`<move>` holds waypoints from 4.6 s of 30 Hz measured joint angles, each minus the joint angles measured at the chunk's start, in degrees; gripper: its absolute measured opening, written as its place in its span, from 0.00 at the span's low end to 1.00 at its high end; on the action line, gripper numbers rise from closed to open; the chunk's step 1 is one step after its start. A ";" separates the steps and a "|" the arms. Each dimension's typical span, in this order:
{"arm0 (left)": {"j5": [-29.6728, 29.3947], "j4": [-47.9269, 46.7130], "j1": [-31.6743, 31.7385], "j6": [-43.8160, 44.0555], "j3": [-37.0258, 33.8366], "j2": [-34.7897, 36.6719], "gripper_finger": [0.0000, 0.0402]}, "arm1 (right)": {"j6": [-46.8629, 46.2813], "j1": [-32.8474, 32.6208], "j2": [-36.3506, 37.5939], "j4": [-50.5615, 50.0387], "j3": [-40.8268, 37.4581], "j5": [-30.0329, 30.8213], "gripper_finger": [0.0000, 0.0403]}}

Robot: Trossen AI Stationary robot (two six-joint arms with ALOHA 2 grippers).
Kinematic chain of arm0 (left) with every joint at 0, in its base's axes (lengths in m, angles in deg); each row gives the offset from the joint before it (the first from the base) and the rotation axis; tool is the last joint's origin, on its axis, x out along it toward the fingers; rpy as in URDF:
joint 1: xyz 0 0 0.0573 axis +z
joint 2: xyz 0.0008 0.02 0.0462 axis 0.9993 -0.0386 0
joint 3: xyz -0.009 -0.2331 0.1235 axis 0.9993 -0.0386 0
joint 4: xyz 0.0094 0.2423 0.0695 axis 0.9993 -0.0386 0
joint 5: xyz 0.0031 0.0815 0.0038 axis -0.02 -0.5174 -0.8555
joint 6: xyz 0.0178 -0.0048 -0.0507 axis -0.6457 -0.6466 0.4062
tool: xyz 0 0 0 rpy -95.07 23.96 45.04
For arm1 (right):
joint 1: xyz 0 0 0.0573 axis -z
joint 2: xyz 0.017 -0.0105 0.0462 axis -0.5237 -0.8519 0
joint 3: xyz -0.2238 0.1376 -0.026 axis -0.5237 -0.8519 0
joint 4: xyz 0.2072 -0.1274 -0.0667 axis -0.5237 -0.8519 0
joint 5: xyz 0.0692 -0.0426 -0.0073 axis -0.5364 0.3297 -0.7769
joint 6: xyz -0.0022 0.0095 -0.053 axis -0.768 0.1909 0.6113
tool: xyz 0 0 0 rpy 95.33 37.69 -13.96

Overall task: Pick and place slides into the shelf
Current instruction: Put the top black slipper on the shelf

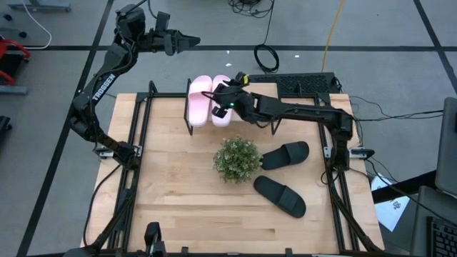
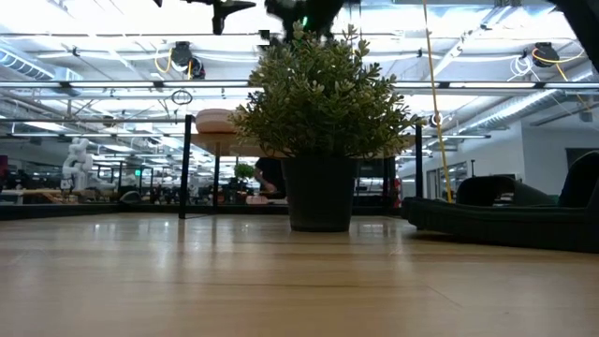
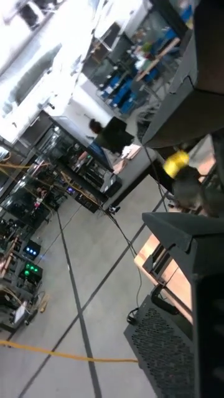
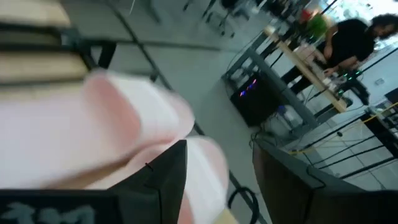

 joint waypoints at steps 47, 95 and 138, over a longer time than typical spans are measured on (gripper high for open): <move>3.60 -8.80 -33.46 -26.91 -0.02 1.90 0.44 | -79.24 -27.33 21.21 -69.46 -8.59 -8.97 0.43; -77.70 -25.56 -63.19 -60.60 0.00 1.88 0.44 | -104.14 -27.73 52.53 -71.35 -36.50 -17.91 0.43; -77.74 -27.69 -56.98 -61.05 0.02 1.88 0.44 | -77.69 -22.96 56.26 -16.06 -60.43 -23.30 0.26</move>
